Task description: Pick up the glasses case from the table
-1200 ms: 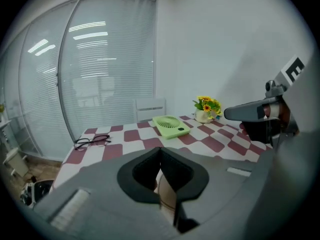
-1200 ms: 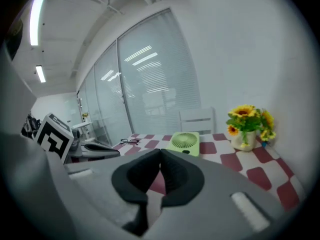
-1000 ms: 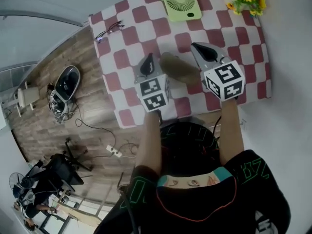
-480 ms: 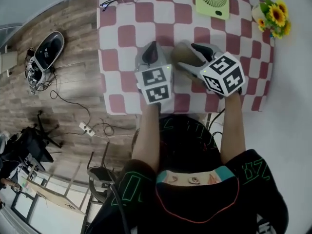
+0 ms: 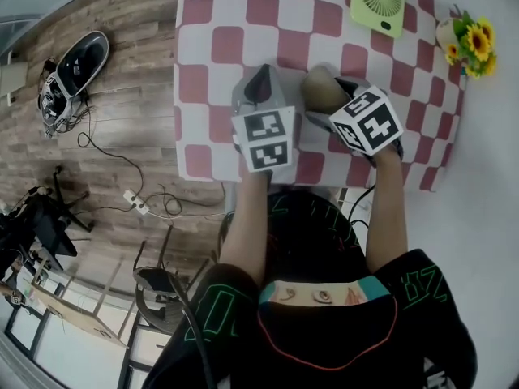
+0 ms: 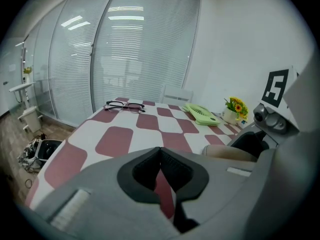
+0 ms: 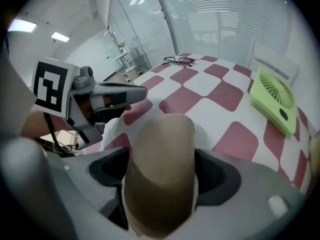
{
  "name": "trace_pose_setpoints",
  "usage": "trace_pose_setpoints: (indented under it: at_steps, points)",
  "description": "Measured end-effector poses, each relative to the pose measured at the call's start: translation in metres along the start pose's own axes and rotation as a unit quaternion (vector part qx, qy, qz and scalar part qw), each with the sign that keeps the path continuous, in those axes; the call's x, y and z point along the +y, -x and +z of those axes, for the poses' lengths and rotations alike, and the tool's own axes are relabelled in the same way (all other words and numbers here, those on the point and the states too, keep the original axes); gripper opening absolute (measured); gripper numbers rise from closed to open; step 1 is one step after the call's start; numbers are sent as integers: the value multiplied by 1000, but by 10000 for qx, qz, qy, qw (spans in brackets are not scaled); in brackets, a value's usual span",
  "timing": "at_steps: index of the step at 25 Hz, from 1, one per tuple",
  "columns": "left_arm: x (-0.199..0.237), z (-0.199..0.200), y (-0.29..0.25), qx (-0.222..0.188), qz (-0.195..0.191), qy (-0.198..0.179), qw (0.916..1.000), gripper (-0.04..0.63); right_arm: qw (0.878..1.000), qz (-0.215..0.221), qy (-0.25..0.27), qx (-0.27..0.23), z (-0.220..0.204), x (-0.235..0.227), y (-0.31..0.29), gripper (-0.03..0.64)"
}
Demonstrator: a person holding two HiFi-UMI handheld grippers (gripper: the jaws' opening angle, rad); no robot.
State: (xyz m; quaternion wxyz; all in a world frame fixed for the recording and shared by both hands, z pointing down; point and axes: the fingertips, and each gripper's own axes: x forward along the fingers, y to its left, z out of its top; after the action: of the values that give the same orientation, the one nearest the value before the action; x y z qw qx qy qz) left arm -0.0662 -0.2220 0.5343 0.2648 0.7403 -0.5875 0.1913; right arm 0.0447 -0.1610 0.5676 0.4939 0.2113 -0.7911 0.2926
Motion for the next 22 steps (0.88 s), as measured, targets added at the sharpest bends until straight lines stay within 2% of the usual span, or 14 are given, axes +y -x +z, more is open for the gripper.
trace_pose_setpoints:
  at_steps: [5,10,13,16,18,22]
  points:
    - [-2,-3,2,-16,-48,34,10000,8,9995,-241,141,122,0,1,-4,400]
    - [-3,-1,8,-107,-75,26,9999,8,9994,-323,59,-94,6,-3,-1,390]
    - [9,-2,19,-171,69,60,9998,8,9972,-513,-164,-527,11,-5,11,390]
    - [21,-3,33,-311,298,88,9990,8,9897,-729,-335,-1188,20,-4,28,390]
    - [19,-4,40,-496,344,20,9982,8,9802,-1012,-459,-1640,20,-4,40,390]
    - [-8,17,53,-884,167,-120,9959,8,9582,-1498,-593,-2364,20,-8,81,390]
